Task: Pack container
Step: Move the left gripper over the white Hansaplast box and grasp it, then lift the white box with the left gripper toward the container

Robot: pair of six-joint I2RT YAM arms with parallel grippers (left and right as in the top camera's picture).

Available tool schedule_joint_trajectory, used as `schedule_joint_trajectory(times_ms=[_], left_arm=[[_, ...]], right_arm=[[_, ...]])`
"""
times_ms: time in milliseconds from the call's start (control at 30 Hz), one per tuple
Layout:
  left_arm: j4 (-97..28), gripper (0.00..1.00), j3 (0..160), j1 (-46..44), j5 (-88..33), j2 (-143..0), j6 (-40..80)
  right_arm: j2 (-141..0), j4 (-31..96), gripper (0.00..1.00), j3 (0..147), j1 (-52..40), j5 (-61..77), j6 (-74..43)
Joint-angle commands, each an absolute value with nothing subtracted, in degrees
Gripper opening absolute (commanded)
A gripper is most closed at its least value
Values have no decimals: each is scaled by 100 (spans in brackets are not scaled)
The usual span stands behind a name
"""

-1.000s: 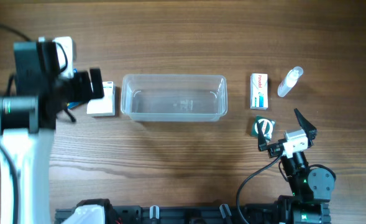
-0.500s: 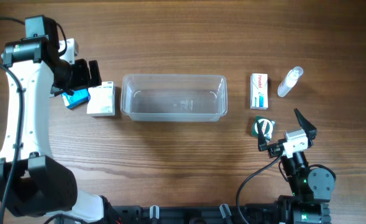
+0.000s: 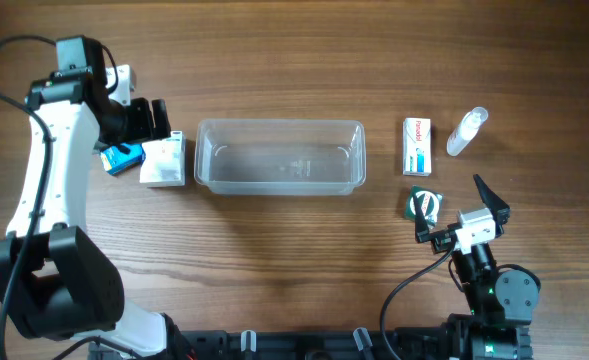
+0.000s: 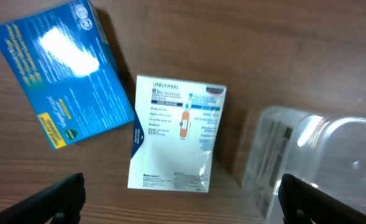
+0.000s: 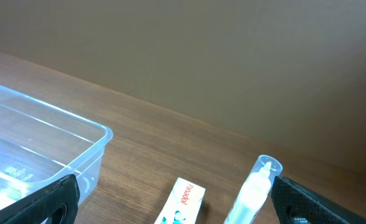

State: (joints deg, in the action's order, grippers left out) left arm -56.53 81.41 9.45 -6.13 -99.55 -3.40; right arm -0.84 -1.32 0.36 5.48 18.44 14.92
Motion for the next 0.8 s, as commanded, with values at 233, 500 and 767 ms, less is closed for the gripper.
schedule_joint_trajectory(times_ms=[233,500,767], left_arm=[[-4838,100,7378,943,-832,-10012,-1070],[-4134,100,6663,937,-856,-10016,-1356],[-4058,100,6657,932,-860,-10291,-1420]], right_arm=[[-43,-163,100,32,569,1940,1546],[-43,-163,100,32,569,1940,1546],[-43,-163,100,32,569,1940,1546]])
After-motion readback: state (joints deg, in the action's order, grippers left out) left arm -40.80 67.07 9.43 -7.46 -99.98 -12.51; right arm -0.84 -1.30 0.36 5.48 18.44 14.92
